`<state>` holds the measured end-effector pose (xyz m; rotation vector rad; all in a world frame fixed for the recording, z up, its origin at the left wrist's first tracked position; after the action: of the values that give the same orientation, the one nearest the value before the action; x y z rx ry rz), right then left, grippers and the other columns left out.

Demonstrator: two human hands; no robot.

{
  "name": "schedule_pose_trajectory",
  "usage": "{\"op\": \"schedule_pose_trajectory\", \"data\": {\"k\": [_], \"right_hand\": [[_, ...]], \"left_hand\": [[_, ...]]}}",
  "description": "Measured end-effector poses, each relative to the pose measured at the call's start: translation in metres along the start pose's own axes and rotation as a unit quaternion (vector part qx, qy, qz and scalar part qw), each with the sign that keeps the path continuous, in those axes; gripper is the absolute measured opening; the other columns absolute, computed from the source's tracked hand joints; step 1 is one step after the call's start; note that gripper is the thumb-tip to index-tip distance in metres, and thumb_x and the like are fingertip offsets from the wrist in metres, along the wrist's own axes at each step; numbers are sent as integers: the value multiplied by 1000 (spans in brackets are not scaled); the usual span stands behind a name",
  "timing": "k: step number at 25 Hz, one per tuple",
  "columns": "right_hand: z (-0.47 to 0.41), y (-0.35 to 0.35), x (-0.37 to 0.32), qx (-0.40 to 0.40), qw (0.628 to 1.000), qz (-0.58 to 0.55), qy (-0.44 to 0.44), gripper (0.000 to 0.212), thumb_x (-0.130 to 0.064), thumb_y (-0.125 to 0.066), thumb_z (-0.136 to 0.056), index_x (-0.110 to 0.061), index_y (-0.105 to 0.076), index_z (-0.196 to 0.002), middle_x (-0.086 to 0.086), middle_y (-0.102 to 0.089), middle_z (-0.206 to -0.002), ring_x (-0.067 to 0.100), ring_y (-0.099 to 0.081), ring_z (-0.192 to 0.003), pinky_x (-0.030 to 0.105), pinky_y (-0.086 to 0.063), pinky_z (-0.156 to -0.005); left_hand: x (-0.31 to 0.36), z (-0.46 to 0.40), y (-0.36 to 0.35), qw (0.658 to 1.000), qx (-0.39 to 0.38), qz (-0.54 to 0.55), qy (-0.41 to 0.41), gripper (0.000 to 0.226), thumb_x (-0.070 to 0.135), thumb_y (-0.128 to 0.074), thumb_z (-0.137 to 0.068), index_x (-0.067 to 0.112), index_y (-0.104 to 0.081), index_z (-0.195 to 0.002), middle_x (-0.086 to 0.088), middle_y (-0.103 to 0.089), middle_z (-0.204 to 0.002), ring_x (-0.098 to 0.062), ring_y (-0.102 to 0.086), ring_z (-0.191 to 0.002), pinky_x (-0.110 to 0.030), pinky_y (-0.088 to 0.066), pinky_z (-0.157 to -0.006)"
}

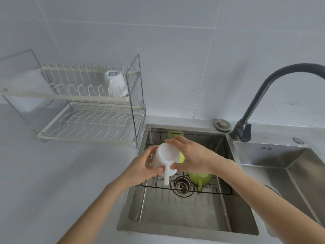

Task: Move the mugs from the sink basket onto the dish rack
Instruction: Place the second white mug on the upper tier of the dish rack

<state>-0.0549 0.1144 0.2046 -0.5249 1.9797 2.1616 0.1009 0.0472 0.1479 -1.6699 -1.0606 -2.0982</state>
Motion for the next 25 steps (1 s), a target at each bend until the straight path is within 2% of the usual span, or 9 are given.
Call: {"op": "schedule_pose_trajectory", "data": {"k": [2, 4, 7, 9, 14, 16, 20, 23, 25], "right_hand": [[-10, 3, -14, 0, 1000, -11, -2, 73, -31, -66, -81, -24, -27, -142, -3, -39, -139, 21, -48, -121, 33, -44, -99], [-23, 6, -33, 3, 1000, -14, -1, 71, -30, -66, -81, -26, -29, -141, -3, -42, -136, 21, -50, -118, 37, -45, -98], [-48, 10, -69, 17, 1000, -18, 5, 71, -30, -67, -80, -26, -32, -141, -3, -46, -134, 24, -55, -111, 39, -46, -96], [-64, 12, -92, 24, 1000, -13, 4, 70, -31, -67, -80, -27, -31, -141, -4, -45, -135, 23, -54, -112, 36, -45, -96], [-104, 20, -148, 49, 999, 9, 10, 70, -32, -67, -81, -25, -31, -141, -3, -44, -140, 20, -46, -124, 30, -37, -100], [-120, 24, -169, 57, 998, 30, 17, 70, -34, -67, -81, -24, -32, -141, -3, -44, -140, 19, -46, -125, 29, -37, -100], [-148, 37, -201, 74, 996, 34, 25, 69, -35, -67, -81, -24, -34, -140, -3, -47, -137, 18, -47, -123, 30, -39, -101], [-167, 52, -221, 84, 995, 35, 33, 68, -32, -68, -80, -22, -35, -139, 0, -49, -134, 19, -49, -121, 27, -37, -99], [-178, 65, -231, 94, 994, 32, 37, 67, -28, -69, -80, -21, -37, -138, 3, -51, -132, 19, -50, -119, 23, -37, -99]], "left_hand": [[1, 4, 19, 1000, 1, -14, -8, 55, 19, -69, -78, 42, -35, -114, 24, -49, -110, 7, -50, -103, -12, -48, -81], [-1, 9, 42, 999, 6, -25, -20, 53, 23, -70, -77, 45, -36, -111, 24, -50, -111, 4, -49, -107, -12, -44, -85], [-8, 22, 84, 999, 15, -40, -29, 51, 49, -67, -62, 54, -37, -103, 30, -51, -111, 16, -51, -104, -15, -44, -87], [-11, 29, 112, 998, 25, -51, -40, 51, 56, -62, -56, 55, -39, -101, 31, -51, -112, 24, -48, -100, -13, -44, -85], [-14, 45, 182, 993, 43, -81, -79, 43, 42, -66, -65, 52, -41, -99, 29, -53, -111, 25, -48, -97, -1, -43, -78], [-14, 51, 209, 990, 51, -94, -94, 43, 45, -67, -63, 52, -42, -97, 29, -54, -109, 25, -49, -94, 3, -40, -74], [-5, 57, 256, 985, 72, -104, -118, 47, 62, -59, -51, 52, -43, -94, 34, -53, -104, 25, -49, -92, -2, -40, -73], [7, 58, 285, 980, 90, -116, -138, 54, 64, -57, -50, 45, -45, -100, 33, -51, -103, 22, -51, -89, -6, -41, -73], [16, 56, 303, 975, 107, -119, -154, 62, 58, -63, -55, 34, -50, -110, 24, -55, -103, 18, -51, -89, -9, -44, -75]]}}
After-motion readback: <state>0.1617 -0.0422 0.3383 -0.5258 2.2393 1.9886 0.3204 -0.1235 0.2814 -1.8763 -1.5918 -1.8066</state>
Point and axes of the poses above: each hand's wrist, its own z-axis away from the middle knuckle, its own y-axis out of the back of the hand, x = y × z, the point moved 2 cm from there along -z, towards the middle knuckle
